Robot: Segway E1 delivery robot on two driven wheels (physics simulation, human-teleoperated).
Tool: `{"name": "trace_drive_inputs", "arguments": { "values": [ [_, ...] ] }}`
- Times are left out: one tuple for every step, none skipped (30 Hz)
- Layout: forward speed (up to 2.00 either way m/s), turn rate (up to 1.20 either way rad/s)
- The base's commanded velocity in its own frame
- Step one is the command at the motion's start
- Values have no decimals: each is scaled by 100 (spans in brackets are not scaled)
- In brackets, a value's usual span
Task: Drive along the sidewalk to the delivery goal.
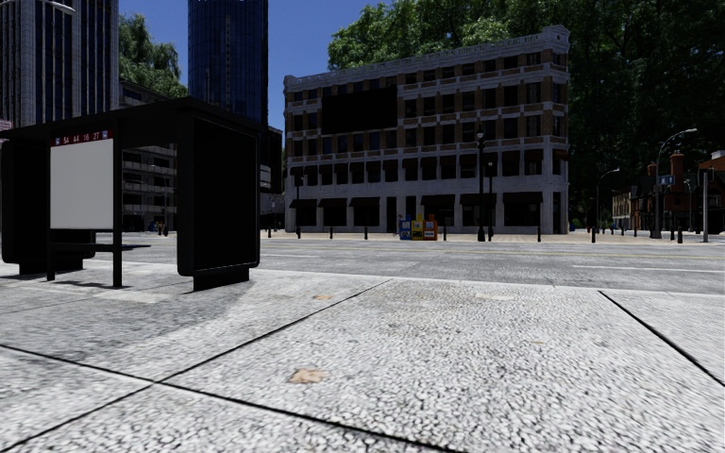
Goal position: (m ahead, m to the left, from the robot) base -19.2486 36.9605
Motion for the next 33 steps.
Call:
{"name": "trace_drive_inputs", "arguments": {
  "values": [
    [0, 6],
    [0, 57],
    [0, 76],
    [0, 76],
    [0, 98],
    [0, 120],
    [0, 120],
    [0, 120],
    [0, 120],
    [0, 120],
    [0, 120],
    [0, 120],
    [0, 120],
    [0, 120],
    [0, 120],
    [0, 120],
    [0, 120],
    [0, 120],
    [0, 120],
    [0, 120],
    [0, 120],
    [0, 120],
    [0, 120],
    [0, 120],
    [0, 120],
    [0, 0],
    [0, 0],
    [0, 0],
    [0, 0],
    [74, 0],
    [160, 0],
    [160, 0],
    [182, 0]
  ]
}}
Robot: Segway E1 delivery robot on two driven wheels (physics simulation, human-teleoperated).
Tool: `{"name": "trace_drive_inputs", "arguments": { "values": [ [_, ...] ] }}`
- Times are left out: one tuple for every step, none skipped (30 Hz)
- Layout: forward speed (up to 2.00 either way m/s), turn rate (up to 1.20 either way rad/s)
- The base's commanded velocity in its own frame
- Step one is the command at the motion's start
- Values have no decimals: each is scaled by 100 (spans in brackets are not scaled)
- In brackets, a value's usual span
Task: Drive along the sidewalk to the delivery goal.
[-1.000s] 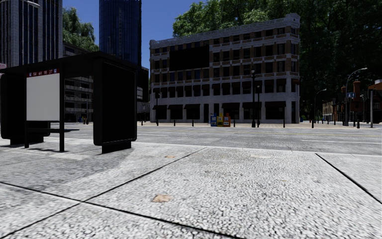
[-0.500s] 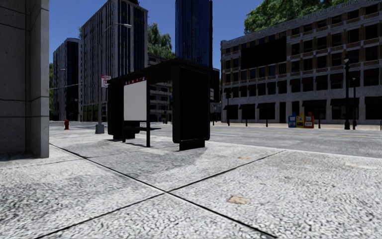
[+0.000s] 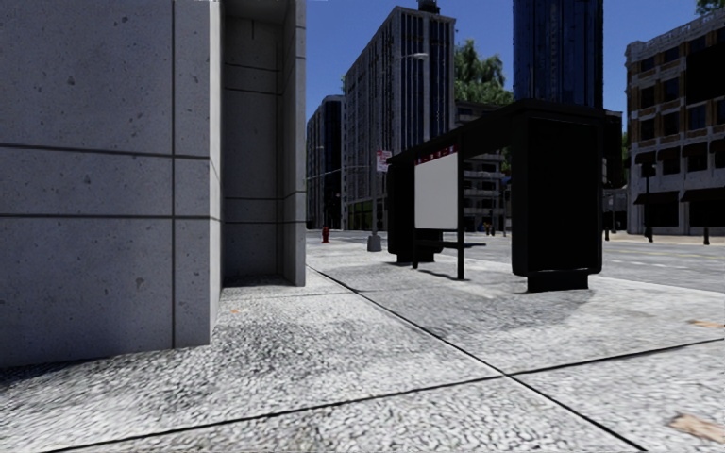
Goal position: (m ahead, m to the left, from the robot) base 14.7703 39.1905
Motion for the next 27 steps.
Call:
{"name": "trace_drive_inputs", "arguments": {
  "values": [
    [190, 0],
    [192, 0],
    [193, 0],
    [193, 0],
    [193, 0],
    [193, 0],
    [193, 0],
    [186, -34],
    [180, -80],
    [178, -120],
    [178, -120],
    [177, -120],
    [177, -120],
    [177, -74],
    [177, 0],
    [177, 0],
    [177, 0],
    [176, 0],
    [176, 0],
    [176, 0],
    [176, 0],
    [176, 0],
    [176, 0],
    [176, 0],
    [176, 0],
    [176, 0],
    [176, 0]
  ]
}}
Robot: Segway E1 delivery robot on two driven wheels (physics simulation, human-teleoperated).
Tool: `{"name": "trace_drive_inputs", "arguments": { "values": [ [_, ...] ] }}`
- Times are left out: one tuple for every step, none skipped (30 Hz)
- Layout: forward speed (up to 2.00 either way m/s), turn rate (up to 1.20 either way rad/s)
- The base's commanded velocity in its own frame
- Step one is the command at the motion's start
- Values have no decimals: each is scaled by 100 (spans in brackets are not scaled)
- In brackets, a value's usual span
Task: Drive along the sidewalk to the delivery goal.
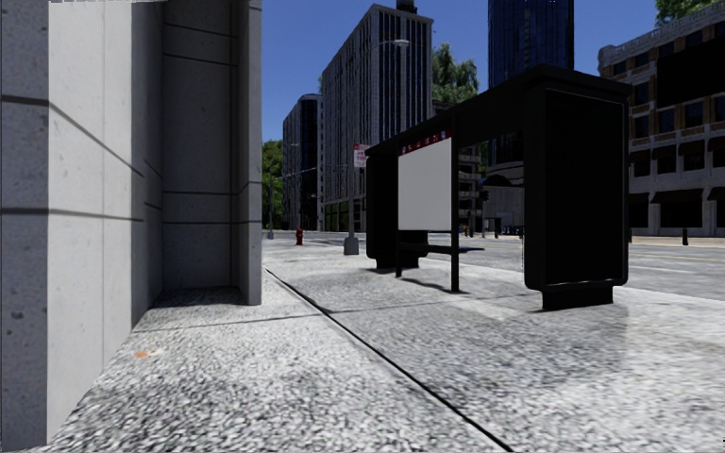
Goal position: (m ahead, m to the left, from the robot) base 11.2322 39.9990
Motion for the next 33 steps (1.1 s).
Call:
{"name": "trace_drive_inputs", "arguments": {
  "values": [
    [176, 0],
    [176, 0],
    [176, 0],
    [176, -16],
    [174, -44],
    [171, -86],
    [169, -120],
    [169, -120],
    [167, -120],
    [167, -120],
    [167, 0],
    [167, 0],
    [167, 0],
    [167, 0],
    [167, 0],
    [167, 0],
    [167, 0],
    [167, 0],
    [167, 0],
    [167, 0],
    [167, 0],
    [167, 0],
    [167, 0],
    [167, 0],
    [167, 0],
    [167, 0],
    [167, 0],
    [166, 0],
    [166, 0],
    [166, 0],
    [166, 0],
    [166, 0],
    [166, 0]
  ]
}}
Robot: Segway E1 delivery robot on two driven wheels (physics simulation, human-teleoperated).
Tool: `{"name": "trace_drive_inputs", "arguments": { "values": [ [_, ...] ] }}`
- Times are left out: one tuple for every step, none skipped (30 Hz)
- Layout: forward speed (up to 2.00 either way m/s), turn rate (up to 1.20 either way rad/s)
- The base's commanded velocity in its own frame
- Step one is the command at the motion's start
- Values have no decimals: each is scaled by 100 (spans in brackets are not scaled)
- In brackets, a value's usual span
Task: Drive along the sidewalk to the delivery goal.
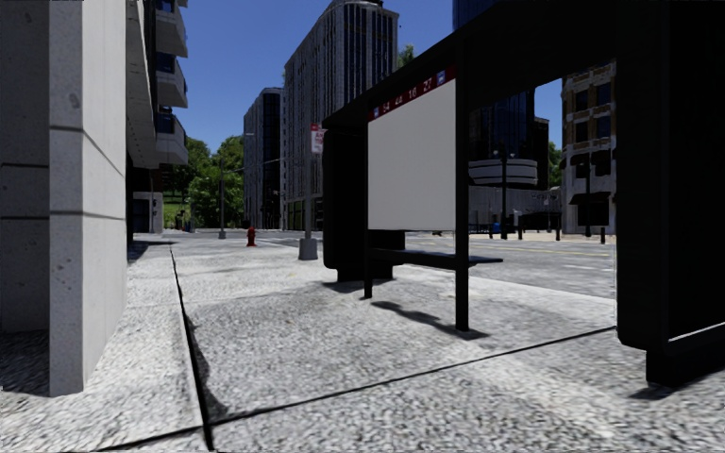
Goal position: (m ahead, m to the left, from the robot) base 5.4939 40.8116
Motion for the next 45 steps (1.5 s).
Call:
{"name": "trace_drive_inputs", "arguments": {
  "values": [
    [166, 0],
    [166, 0],
    [166, 0],
    [166, 0],
    [166, 0],
    [166, 0],
    [166, 0],
    [166, 0],
    [166, 0],
    [166, 0],
    [166, 0],
    [166, 20],
    [166, 44],
    [166, 64],
    [165, 85],
    [165, 106],
    [165, 106],
    [165, 116],
    [165, 118],
    [165, 118],
    [165, 118],
    [165, 118],
    [165, 118],
    [165, 95],
    [165, 79],
    [165, 73],
    [164, 56],
    [164, 56],
    [164, 39],
    [164, 31],
    [164, 23],
    [164, 13],
    [164, 9],
    [164, 9],
    [164, 6],
    [164, 5],
    [164, 4],
    [164, 4],
    [164, 4],
    [164, 4],
    [164, 14],
    [164, 65],
    [164, 94],
    [164, 120],
    [164, 120]
  ]
}}
